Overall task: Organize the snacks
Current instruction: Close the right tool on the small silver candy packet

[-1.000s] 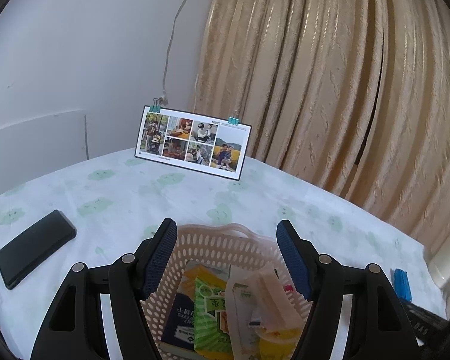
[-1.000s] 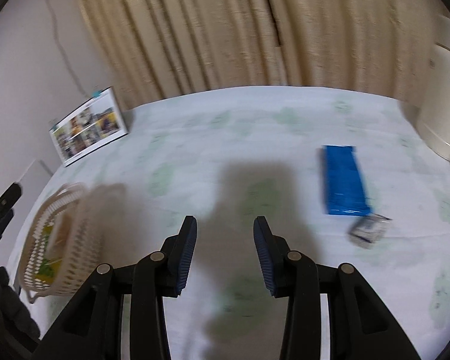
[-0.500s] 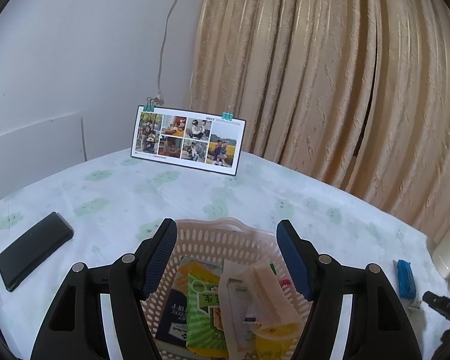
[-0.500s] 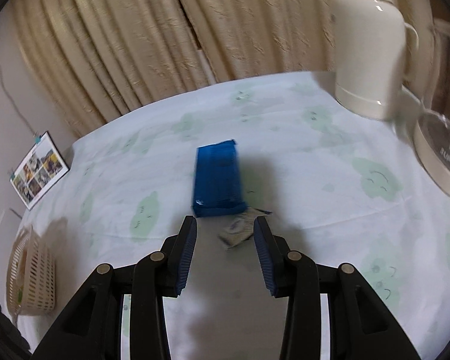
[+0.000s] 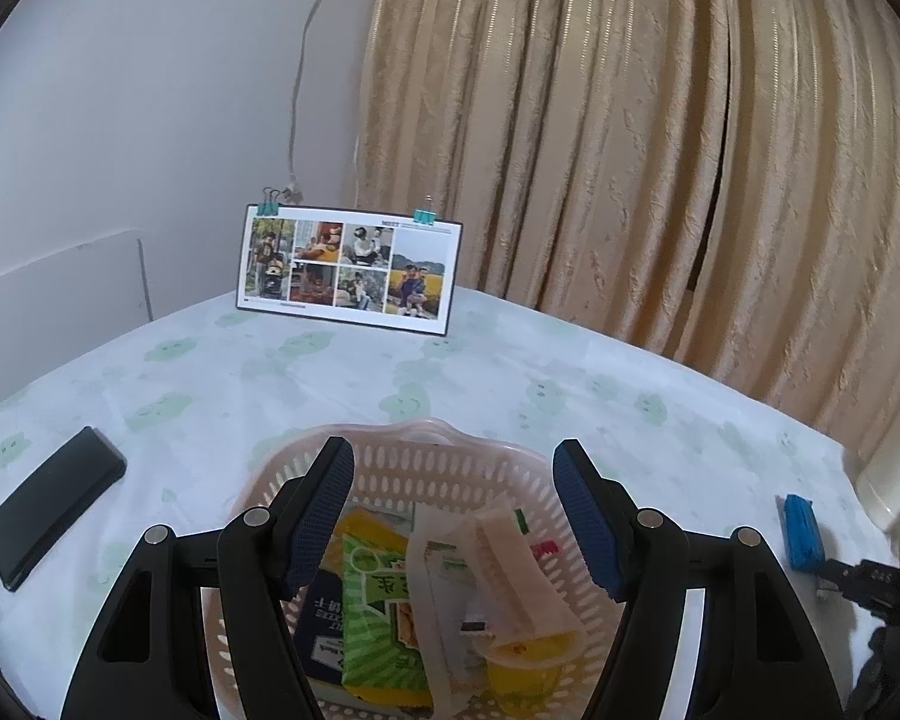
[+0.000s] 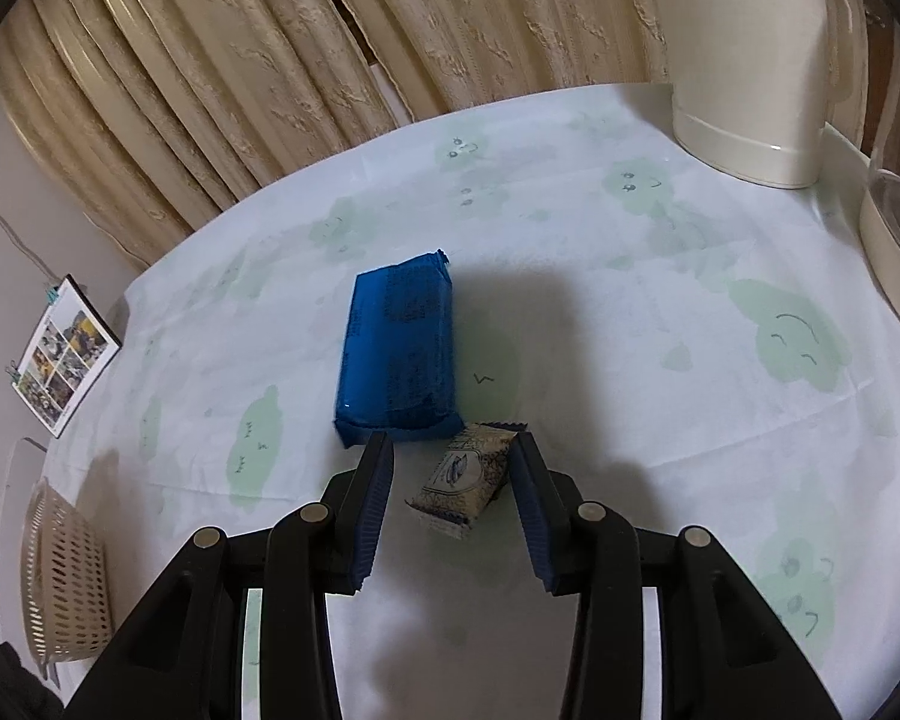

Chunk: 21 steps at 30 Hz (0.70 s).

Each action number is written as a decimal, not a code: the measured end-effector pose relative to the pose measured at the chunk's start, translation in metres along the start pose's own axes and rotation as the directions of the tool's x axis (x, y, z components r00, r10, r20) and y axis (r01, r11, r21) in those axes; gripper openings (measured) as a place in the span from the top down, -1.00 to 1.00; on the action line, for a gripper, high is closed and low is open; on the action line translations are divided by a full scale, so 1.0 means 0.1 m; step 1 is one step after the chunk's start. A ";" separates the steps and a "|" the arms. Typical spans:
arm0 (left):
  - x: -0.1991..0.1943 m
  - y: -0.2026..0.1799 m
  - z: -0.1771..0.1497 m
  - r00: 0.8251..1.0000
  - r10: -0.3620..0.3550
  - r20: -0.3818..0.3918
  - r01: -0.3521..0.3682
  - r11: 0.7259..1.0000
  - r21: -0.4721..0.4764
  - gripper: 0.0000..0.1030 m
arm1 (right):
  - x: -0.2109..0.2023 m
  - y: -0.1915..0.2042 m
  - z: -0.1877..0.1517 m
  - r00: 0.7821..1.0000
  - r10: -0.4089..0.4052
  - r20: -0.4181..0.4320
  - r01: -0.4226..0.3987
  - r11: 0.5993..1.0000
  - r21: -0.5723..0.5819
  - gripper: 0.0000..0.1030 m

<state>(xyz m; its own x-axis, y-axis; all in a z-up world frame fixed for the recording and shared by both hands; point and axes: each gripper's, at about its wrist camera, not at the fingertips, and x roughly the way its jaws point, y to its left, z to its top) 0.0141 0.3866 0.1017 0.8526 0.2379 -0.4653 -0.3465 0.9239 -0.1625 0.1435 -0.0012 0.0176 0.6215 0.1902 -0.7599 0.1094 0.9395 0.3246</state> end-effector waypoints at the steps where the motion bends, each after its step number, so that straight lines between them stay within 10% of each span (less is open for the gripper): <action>1: 0.00 -0.01 0.00 1.000 -0.003 -0.002 0.003 1.000 0.004 -0.35 | 0.01 0.01 0.00 1.000 -0.004 -0.002 0.004 1.000 -0.005 0.23; 21: 0.04 -0.49 -0.13 0.994 -0.092 -0.053 0.098 0.987 0.126 -0.36 | -0.20 -0.15 -0.17 0.997 -0.073 0.033 0.077 0.990 -0.122 0.56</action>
<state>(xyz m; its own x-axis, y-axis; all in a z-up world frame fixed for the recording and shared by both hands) 0.0294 0.3382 0.0963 0.8591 0.1354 -0.4935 -0.2090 0.9731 -0.0969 0.1160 -0.0146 0.0183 0.6372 0.1115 -0.7626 0.0613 0.9790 0.1943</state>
